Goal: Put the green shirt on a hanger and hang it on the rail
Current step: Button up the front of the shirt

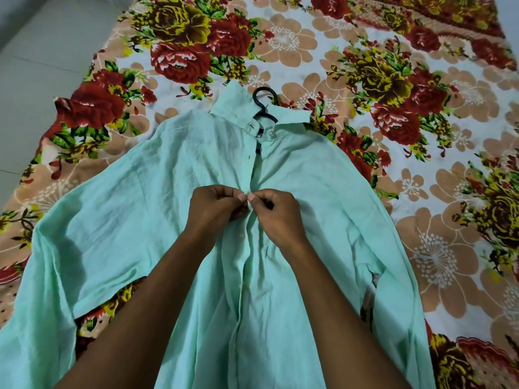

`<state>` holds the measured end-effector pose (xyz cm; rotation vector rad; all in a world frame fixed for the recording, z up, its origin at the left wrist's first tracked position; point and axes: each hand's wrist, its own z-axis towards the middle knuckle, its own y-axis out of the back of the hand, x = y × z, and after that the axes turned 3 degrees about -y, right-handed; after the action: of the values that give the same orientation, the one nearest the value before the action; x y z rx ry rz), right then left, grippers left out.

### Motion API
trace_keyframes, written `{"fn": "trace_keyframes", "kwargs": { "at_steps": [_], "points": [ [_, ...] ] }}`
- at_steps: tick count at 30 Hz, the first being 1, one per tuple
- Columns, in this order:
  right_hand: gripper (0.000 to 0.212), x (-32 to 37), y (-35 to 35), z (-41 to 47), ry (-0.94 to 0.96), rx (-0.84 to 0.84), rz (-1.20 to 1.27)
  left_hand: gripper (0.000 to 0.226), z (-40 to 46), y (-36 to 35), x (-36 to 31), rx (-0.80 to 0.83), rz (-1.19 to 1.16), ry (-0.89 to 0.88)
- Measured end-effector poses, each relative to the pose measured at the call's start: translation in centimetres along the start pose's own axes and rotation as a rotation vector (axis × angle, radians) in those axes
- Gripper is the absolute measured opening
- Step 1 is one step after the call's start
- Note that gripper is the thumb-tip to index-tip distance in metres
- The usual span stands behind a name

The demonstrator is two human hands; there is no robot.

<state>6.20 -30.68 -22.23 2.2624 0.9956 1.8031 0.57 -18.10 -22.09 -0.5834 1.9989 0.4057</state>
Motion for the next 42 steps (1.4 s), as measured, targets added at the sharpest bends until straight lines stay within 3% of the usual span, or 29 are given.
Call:
{"fn": "trace_keyframes", "kwargs": {
  "at_steps": [6, 12, 16, 18, 24, 27, 31, 34, 36, 39, 42],
  "points": [
    [0.028, -0.5, -0.4, 0.5, -0.006, -0.095, -0.096, 0.015, 0.8, 0.0, -0.5, 0.002, -0.058, 0.104],
    [0.031, 1.4, 2.1, 3.0, -0.098, -0.047, -0.523, 0.013, 2.2, 0.5, -2.0, 0.086, 0.418, 0.046],
    [0.009, 4.0, 3.1, 5.6, 0.052, -0.148, -0.353, 0.017, 4.0, -0.7, -4.6, -0.092, 0.524, -0.237],
    [0.011, 4.4, 2.5, 6.9, 0.033, -0.151, -0.272, 0.022, 5.1, -2.2, -5.4, -0.117, 0.614, -0.336],
    [0.012, 3.4, 1.2, 8.7, -0.073, -0.136, -0.249, 0.027, 6.8, -4.1, -4.5, -0.063, 0.847, -0.326],
    [0.013, 3.4, 0.9, 8.6, -0.04, -0.126, -0.286, 0.016, 6.8, -3.7, -4.4, -0.074, 0.801, -0.319],
    [0.009, 3.3, 0.0, 8.4, -0.016, -0.173, -0.358, 0.007, 7.3, -2.8, -4.1, -0.149, 0.523, -0.187],
    [0.007, 3.4, -0.4, 8.3, -0.026, -0.216, -0.374, 0.02, 8.0, -2.3, -3.9, -0.169, 0.328, -0.076],
    [0.012, 3.2, -0.7, 8.2, -0.057, -0.229, -0.251, 0.023, 8.1, -2.0, -4.0, -0.149, 0.205, -0.011],
    [0.009, 2.9, -0.9, 7.9, -0.125, -0.239, -0.004, 0.008, 7.6, -2.1, -4.5, -0.121, 0.104, 0.056],
    [0.007, 3.1, -0.7, 8.0, -0.218, -0.227, 0.165, 0.016, 7.6, -2.3, -4.3, -0.119, 0.027, 0.088]
  ]
}}
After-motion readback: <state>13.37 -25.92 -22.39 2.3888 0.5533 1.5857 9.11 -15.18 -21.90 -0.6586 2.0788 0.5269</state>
